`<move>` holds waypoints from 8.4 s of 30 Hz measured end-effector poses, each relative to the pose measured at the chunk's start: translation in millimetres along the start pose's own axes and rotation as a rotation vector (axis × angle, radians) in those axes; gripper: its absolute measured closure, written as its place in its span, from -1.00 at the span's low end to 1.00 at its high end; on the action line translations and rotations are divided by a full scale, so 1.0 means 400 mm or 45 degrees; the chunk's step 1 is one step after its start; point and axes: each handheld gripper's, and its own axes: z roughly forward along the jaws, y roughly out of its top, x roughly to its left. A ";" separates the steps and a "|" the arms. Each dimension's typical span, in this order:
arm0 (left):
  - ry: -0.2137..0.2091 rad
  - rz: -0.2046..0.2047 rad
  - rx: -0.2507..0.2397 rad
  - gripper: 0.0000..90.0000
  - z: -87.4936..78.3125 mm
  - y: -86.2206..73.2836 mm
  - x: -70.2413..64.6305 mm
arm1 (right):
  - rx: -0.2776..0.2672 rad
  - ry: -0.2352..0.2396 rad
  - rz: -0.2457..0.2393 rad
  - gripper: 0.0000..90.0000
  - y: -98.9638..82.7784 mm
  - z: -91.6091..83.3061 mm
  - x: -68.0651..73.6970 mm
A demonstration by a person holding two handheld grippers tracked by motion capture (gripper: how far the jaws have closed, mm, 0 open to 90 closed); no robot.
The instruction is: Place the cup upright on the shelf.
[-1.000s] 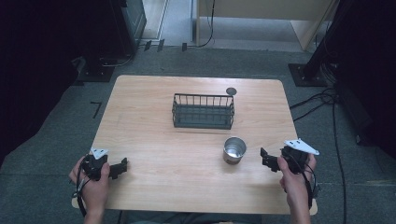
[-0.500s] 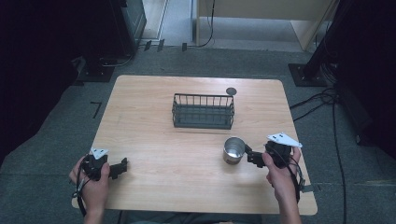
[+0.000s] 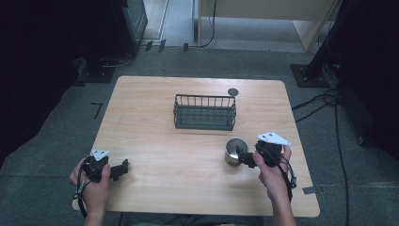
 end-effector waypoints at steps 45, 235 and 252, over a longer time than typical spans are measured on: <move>0.000 0.000 0.000 -1.00 0.000 0.000 0.000 | 0.183 0.008 -0.113 -0.80 -0.067 0.132 0.082; 0.000 0.000 -0.001 -1.00 0.000 0.000 0.000 | 0.034 -0.150 0.030 -1.00 -0.009 0.064 -0.089; 0.001 0.000 0.000 -1.00 0.000 0.000 0.000 | 0.109 -0.260 0.086 -1.00 -0.133 0.030 -0.169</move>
